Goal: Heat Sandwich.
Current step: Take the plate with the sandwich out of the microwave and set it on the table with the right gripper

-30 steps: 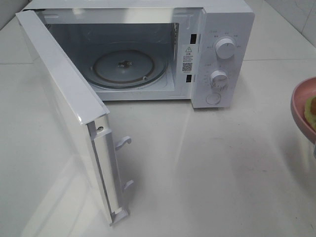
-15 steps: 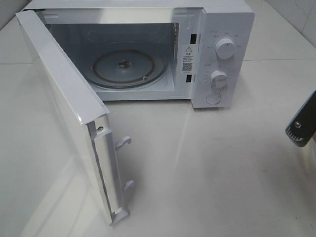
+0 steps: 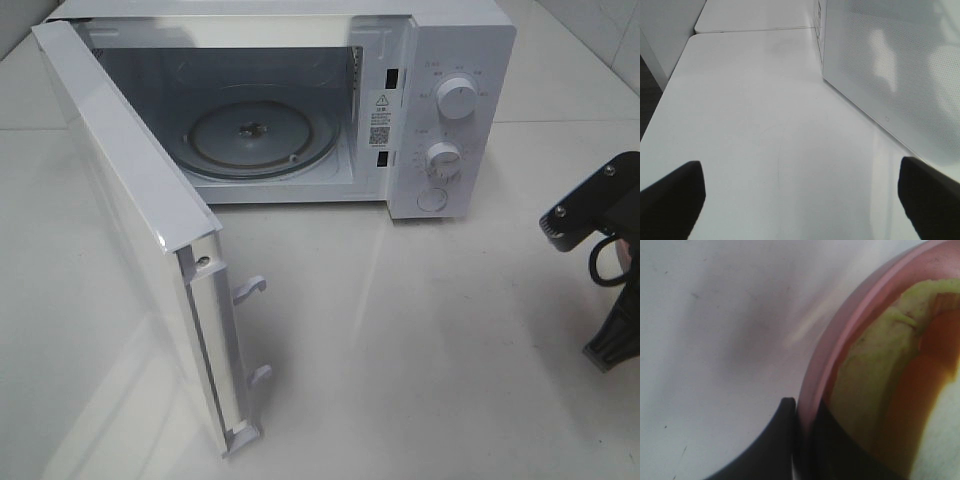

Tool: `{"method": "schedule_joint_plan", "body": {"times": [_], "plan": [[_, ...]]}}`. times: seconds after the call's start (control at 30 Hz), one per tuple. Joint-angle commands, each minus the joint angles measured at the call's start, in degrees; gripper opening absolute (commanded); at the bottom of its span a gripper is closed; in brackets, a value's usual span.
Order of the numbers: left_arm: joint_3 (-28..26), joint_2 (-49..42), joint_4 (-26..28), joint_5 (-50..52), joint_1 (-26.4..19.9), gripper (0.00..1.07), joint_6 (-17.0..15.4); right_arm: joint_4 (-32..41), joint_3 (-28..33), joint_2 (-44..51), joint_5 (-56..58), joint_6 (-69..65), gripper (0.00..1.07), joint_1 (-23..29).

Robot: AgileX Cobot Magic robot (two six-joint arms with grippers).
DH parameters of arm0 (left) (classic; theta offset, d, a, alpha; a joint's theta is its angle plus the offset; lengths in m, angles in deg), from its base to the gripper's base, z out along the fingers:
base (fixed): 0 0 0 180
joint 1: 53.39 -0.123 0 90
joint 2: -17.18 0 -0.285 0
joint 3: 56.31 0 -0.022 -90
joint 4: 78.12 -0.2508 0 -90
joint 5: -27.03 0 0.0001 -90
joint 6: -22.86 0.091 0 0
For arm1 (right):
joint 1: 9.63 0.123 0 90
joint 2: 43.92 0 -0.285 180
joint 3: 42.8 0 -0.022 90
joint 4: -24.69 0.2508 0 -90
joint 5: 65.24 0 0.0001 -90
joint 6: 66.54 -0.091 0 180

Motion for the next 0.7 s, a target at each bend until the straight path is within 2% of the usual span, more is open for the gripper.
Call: {"method": "schedule_joint_plan", "body": {"times": [0.03, 0.33, 0.7], "plan": [[0.1, -1.6, 0.5, 0.4, -0.1, 1.00, -0.5, -2.6, -2.8, -1.9, 0.5, -1.2, 0.00, -3.4], [0.1, -1.6, 0.5, 0.4, -0.1, 1.00, -0.5, -2.8, -6.8, -7.4, 0.2, -2.1, 0.00, -10.7], [0.1, -1.6, 0.5, 0.4, -0.1, 1.00, -0.5, -3.8, -8.3, -13.5, -5.1, -8.0, 0.00, -15.4]]}}
